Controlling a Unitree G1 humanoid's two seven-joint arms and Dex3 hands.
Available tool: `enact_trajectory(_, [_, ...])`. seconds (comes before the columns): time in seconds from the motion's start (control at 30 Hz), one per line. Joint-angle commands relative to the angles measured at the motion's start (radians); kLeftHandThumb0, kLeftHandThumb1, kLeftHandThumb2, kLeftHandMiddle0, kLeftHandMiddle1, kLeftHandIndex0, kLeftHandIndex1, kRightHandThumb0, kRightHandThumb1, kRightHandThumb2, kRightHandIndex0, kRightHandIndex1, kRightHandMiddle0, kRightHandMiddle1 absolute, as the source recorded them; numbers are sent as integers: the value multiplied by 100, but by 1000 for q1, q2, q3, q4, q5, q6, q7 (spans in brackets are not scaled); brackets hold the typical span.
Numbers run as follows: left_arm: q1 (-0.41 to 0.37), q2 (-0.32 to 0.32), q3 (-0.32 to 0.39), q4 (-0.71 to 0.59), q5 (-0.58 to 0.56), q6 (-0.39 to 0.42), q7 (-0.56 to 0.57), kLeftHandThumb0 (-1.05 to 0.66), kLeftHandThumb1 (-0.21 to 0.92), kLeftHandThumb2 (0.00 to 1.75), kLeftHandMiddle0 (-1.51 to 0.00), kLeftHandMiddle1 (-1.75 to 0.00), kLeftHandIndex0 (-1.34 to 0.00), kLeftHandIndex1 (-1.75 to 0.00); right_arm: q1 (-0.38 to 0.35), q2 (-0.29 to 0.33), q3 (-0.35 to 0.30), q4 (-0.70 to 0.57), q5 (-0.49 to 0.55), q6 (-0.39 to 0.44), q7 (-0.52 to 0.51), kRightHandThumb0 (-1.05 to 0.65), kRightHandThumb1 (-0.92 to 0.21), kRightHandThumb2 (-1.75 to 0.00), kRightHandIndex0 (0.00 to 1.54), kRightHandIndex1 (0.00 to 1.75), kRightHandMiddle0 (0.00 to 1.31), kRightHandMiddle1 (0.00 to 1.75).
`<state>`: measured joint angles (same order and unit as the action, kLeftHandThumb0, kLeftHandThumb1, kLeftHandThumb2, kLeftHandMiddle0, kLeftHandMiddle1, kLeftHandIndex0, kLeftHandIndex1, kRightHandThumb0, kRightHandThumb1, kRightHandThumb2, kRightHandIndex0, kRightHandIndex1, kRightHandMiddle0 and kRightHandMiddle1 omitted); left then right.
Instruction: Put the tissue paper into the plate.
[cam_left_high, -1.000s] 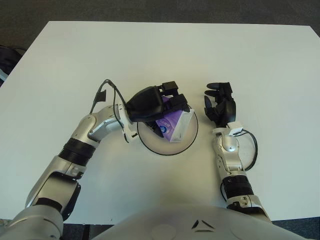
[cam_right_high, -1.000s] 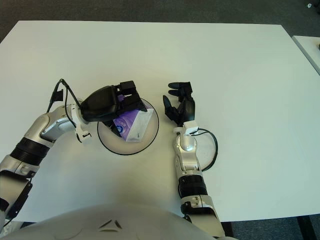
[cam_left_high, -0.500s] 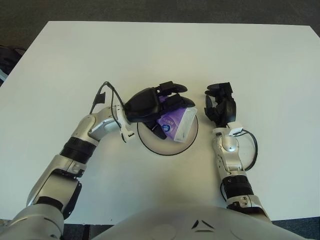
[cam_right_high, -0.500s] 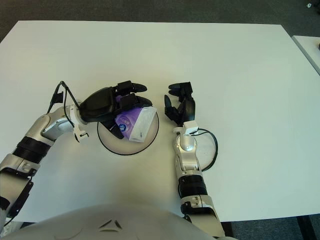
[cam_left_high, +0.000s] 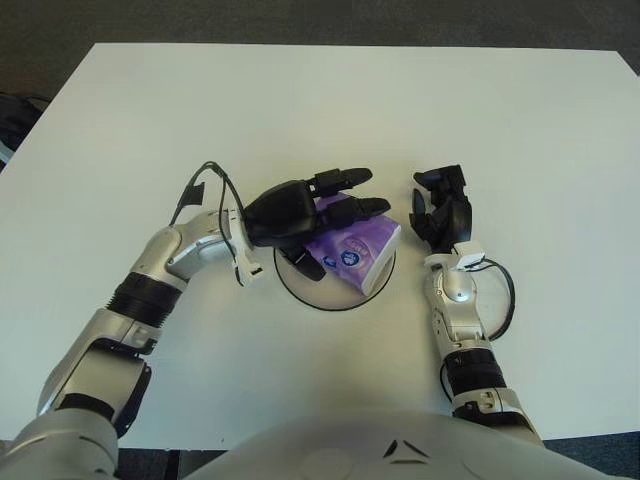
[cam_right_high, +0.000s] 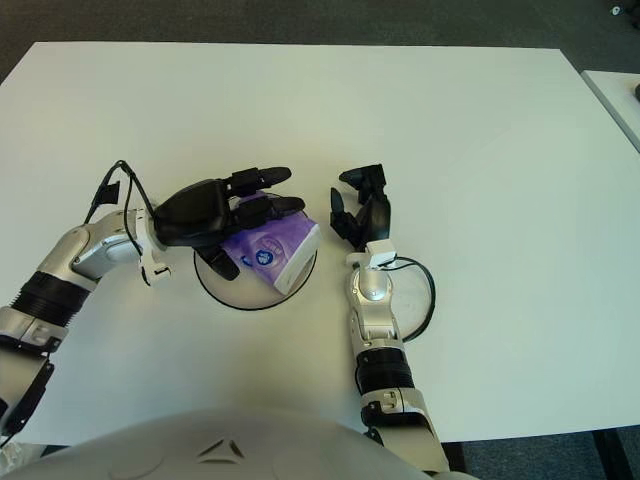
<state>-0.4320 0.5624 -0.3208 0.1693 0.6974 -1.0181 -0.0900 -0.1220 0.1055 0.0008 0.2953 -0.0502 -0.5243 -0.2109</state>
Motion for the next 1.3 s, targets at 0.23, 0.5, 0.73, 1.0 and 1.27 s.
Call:
enact_trajectory(0.23, [-51,63,-19,-30,-88,-8,-132,-105,92,46,0,0,0,-2,170,-8,1,319,-37,-8,-23,-34,-92,-52,34,82,18,175])
enact_trajectory(0.5, [-59,71,3,-32,-116,20,-157,-92,86,21,0,0,0,0,168,-6,2,319,-8,-27,20,-34,-92,-51,42,103,19,173])
enact_trajectory(0.73, [-48,68,30,-35,-198,91,-191,-70,69,29,0,0,-1,-3,177,8,2,295,5,-14,38,-6,-92,-44,29,151,24,161])
enact_trajectory(1.0, [-33,54,102,91,-322,98,-142,-65,45,75,0,0,0,-19,186,16,9,256,2,35,46,-1,-90,-44,30,156,28,157])
enact_trajectory(1.27, [-6,17,151,205,-565,136,-195,-101,89,24,0,0,0,-12,191,19,8,234,2,62,45,0,-90,-44,30,156,28,156])
